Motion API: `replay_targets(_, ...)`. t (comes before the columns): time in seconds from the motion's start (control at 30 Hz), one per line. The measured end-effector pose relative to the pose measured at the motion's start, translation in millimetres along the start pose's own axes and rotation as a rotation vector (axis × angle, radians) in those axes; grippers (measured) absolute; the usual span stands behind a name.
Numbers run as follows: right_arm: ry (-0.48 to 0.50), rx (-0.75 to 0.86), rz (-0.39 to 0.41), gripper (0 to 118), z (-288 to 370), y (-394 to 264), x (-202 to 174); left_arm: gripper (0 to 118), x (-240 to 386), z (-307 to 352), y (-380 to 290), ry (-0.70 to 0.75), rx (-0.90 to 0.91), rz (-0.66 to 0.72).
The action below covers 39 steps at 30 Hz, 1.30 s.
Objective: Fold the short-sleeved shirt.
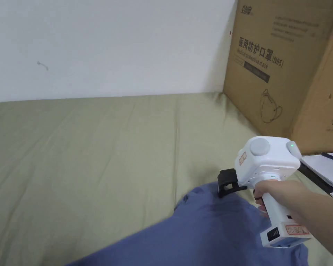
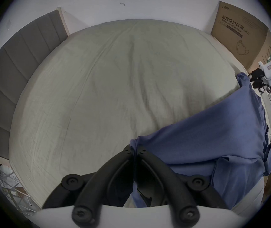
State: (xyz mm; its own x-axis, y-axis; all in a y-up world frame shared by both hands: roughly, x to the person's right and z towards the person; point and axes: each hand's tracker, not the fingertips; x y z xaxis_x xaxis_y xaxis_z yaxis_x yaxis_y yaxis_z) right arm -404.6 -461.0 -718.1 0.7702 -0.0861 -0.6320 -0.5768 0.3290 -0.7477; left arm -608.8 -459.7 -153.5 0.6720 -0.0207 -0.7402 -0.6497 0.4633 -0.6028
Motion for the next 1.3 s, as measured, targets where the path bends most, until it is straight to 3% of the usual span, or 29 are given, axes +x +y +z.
replay_targets(0.1, -0.019, -0.069, 0.137, 89, -16, -2, -16, 1, -1, -5, -1, 0.001, -0.011, -0.007)
replay_targets(0.13, -0.083, -0.056, 0.209, 90, -18, -2, -23, 1, -1, -5, -1, -0.001, -0.016, -0.003)
replay_targets(0.23, -0.121, -0.051, 0.215, 86, -19, 4, -37, 1, -3, -7, 1, -0.008, -0.02, 0.024)
replay_targets(0.27, -0.117, -0.045, 0.211, 75, -16, 4, -40, 1, -3, -7, 2, -0.009, -0.023, 0.025)
replay_targets(0.3, -0.105, -0.037, 0.208, 52, -14, 4, -42, 1, -3, -6, 2, -0.01, -0.024, 0.027)
replay_targets(0.33, -0.103, -0.022, 0.207, 21, -8, 0, -47, 1, -2, -5, 2, -0.01, -0.024, 0.029)
replay_targets(0.37, -0.105, 0.001, 0.209, 0, -3, -1, -49, 1, -3, -2, 2, -0.01, -0.025, 0.03)
replay_targets(0.43, -0.06, 0.007, 0.204, 0, 8, -9, -49, 1, -3, 3, 2, -0.012, -0.027, 0.033)
replay_targets(0.5, 0.047, 0.007, 0.181, 0, 27, -18, -44, 1, -6, 11, 3, -0.012, -0.026, 0.043)
replay_targets(0.63, 0.038, 0.179, 0.156, 0, 102, -31, -21, 1, -9, 44, 13, -0.038, 0.015, 0.057)
replay_targets(0.87, 0.233, 0.374, 0.009, 0, 263, -63, 22, 1, -8, 149, 42, -0.119, 0.264, 0.044)
replay_targets(1.1, 0.253, 0.517, -0.02, 0, 375, -76, 32, 1, -6, 243, 84, -0.072, 0.433, 0.02)
replay_targets(1.3, 0.251, 0.625, -0.015, 0, 428, -46, 13, 1, -13, 285, 146, -0.079, 0.515, 0.054)
